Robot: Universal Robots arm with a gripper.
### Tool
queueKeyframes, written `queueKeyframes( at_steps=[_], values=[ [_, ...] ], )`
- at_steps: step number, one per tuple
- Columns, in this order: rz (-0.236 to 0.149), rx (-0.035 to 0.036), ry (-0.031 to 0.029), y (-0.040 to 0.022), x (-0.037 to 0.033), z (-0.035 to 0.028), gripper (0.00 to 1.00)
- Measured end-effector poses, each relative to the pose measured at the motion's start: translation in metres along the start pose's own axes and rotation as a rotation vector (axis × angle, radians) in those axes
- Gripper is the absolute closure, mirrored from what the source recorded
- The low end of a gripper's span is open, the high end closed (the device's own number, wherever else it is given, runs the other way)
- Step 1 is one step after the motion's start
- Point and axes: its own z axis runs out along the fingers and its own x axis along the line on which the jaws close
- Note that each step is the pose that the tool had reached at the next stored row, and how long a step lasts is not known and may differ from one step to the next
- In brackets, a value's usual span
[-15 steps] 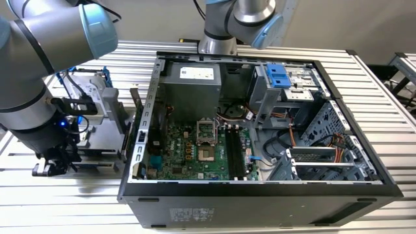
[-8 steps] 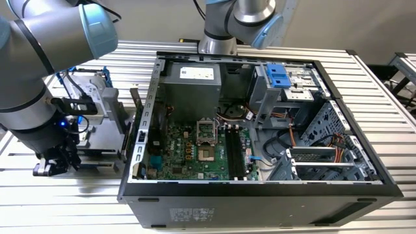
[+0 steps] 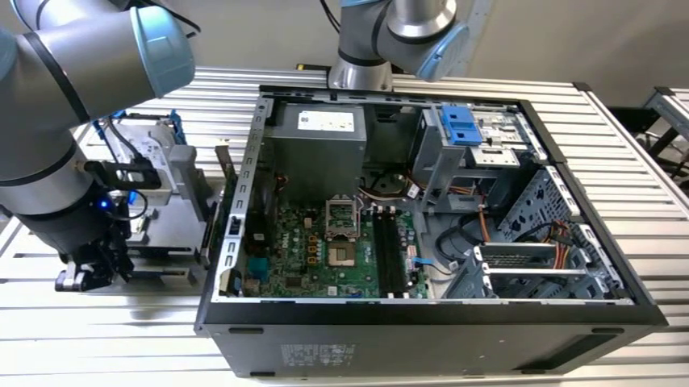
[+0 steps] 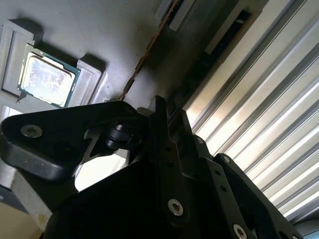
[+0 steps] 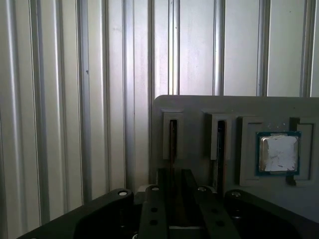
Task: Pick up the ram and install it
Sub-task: 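Pick up the ram and move it above insertion slot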
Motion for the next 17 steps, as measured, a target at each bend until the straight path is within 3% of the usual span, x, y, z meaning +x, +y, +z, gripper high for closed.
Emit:
queueKeyframes(
  at_steps=[2,3,17],
  values=[
    [0.0,0.0,0.0,0.0,0.0,0.0,0.0],
    [0.0,0.0,0.0,0.0,0.0,0.0,1.0],
    [0.0,-0.0001,0.0,0.0,0.0,0.0,1.0]
  ],
)
